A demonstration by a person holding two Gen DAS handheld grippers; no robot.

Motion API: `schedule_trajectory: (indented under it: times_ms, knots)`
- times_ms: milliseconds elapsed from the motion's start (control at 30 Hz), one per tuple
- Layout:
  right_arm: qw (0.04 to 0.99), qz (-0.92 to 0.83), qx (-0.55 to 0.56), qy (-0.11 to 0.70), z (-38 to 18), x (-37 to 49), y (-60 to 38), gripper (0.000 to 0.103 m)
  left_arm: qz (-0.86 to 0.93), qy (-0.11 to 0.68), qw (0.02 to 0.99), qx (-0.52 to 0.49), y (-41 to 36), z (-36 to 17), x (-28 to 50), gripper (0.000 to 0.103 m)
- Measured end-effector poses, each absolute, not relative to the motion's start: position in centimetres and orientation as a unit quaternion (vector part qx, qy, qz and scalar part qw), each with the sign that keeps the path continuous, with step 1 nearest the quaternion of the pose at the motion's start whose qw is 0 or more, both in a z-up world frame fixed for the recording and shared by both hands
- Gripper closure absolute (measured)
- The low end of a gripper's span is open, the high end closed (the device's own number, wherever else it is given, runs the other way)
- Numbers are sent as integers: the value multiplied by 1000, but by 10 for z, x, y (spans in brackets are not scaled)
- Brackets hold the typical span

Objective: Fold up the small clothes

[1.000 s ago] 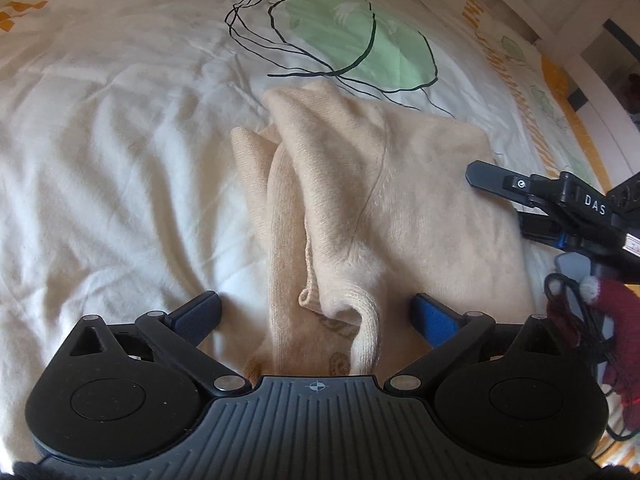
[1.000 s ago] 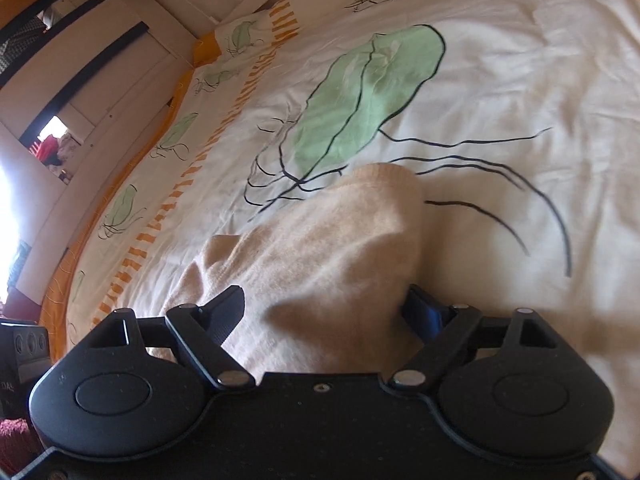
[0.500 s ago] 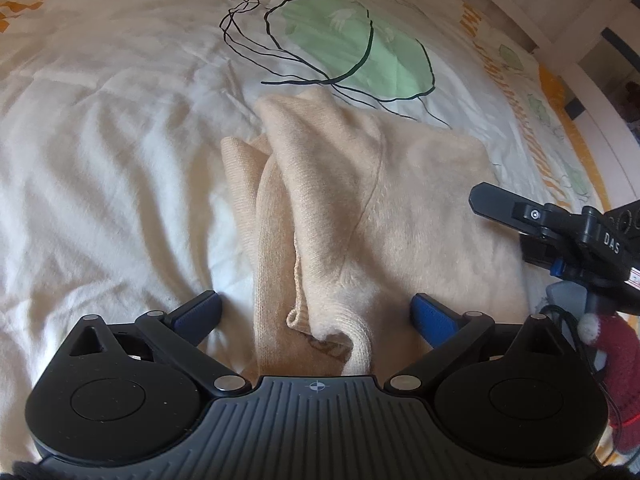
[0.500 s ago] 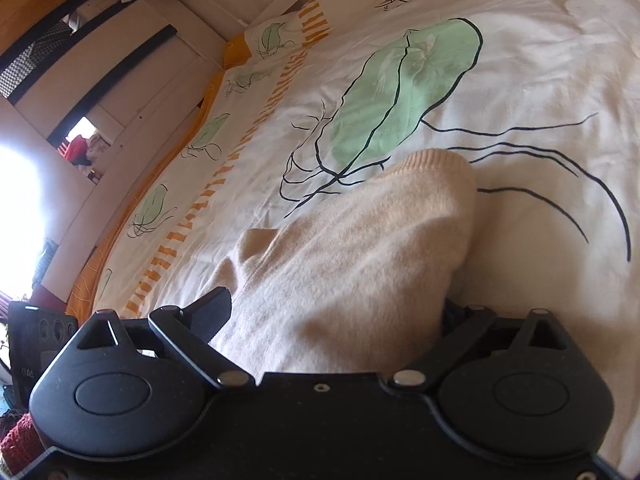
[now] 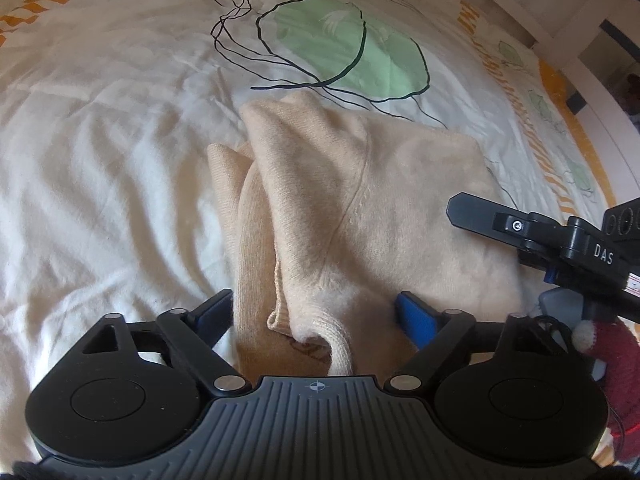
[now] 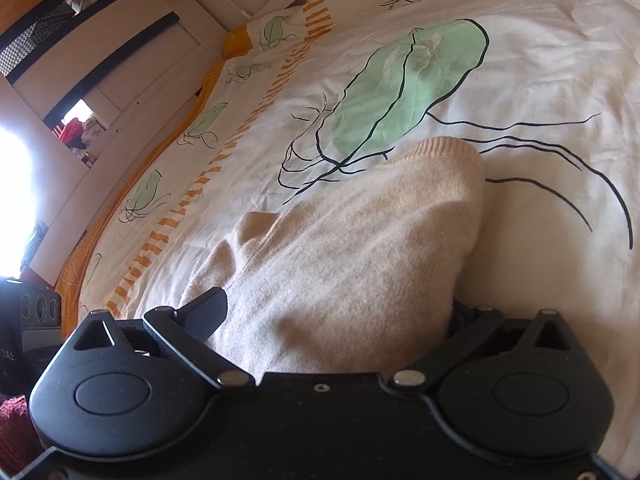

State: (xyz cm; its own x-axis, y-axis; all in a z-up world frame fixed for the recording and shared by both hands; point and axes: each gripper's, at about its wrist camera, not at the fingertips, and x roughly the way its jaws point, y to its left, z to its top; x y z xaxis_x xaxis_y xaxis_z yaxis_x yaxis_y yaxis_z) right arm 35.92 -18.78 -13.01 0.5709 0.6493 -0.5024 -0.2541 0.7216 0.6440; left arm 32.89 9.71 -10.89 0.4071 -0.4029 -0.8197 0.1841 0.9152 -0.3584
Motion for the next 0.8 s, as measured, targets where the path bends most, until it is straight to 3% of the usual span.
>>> schedule_trajectory:
  times_ms: [67, 133, 167, 233, 267, 800]
  knots:
    - [847, 263, 262, 382, -129, 358, -188, 5, -187, 515, 828, -119, 97, -108, 328, 39]
    - [849, 253, 258, 386, -127, 356, -189, 21, -190, 514, 827, -126, 96, -108, 326, 52]
    - [850, 245, 256, 390, -127, 355, -191, 40, -190, 512, 827, -129, 96, -108, 325, 55]
    - [846, 229, 269, 399, -127, 353, -198, 52, -196, 511, 824, -147, 97, -106, 322, 68]
    - [845, 228, 277, 397, -125, 351, -202, 56, -198, 510, 822, -157, 98, -105, 319, 69]
    - [826, 214, 209, 478, -83, 239, -250, 59, -231, 531, 789, -204, 52, -98, 191, 70]
